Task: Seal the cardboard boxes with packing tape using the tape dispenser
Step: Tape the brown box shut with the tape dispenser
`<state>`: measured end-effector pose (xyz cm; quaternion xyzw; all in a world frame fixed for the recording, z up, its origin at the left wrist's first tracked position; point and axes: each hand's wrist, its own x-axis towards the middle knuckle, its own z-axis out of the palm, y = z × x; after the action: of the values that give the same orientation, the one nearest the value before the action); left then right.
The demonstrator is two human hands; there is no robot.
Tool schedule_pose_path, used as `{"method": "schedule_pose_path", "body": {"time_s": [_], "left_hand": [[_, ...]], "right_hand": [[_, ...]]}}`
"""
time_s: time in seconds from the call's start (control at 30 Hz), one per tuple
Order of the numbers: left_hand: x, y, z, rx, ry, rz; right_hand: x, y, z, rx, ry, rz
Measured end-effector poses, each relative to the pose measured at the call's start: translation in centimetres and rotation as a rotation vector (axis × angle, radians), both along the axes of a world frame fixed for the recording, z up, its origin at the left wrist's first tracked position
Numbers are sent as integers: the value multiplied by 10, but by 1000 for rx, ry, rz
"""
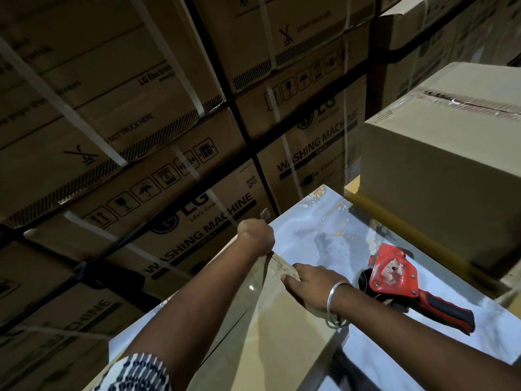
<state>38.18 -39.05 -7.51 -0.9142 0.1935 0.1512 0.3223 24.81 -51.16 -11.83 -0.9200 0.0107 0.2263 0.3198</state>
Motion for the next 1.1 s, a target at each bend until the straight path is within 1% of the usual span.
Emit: {"method": "schedule_pose_path", "body": {"time_s": [0.1, 0.2, 0.33, 0.4, 0.5, 0.57, 0.6, 0.63, 0.7, 0.73, 0.77, 0.8, 0.87, 0.93, 1.0, 1.07, 1.1], "left_hand": [[-4, -2, -1, -12, -16, -41], [-5, 0, 0, -38, -6, -59], [-3, 2, 5, -152, 26, -47], [-3, 3, 5, -202, 68, -34], [-5, 3, 1, -217, 108, -3], [-4, 3, 1, -251, 146, 68], [-3, 3, 2, -305, 177, 115], [-3, 4, 3, -404, 222, 176], [-11, 8, 3, -676, 281, 275], [-20, 12, 2, -801, 270, 291], [-32, 16, 0, -905, 226, 288], [-47, 20, -4, -990, 168, 273], [-80, 28, -12, -1087, 61, 231], [-115, 37, -16, -1102, -29, 209], [-148, 44, -19, -1062, -69, 194], [-175, 50, -24, -1008, -74, 199], [-185, 52, -26, -990, -72, 226]], "right_hand": [[-3, 0, 2, 2, 4, 9], [-3, 0, 2, 49, 24, -9], [1, -3, -5, 271, 117, -81], [6, -5, -17, 358, 150, -79], [12, -5, -18, 395, 212, -45], [16, -7, -16, 419, 256, -5], [16, -9, -12, 427, 270, 22], [16, -11, -10, 446, 286, 35], [19, -15, -22, 544, 334, 49], [21, -15, -32, 587, 333, 45], [26, -15, -52, 642, 339, 37], [22, -16, -54, 678, 360, 2], [7, -25, -25, 757, 383, -61], [-8, -33, -4, 801, 414, -125], [-18, -38, -16, 912, 389, -231], [-26, -35, -23, 1056, 280, -311], [-29, -30, -27, 1082, 197, -359]]}}
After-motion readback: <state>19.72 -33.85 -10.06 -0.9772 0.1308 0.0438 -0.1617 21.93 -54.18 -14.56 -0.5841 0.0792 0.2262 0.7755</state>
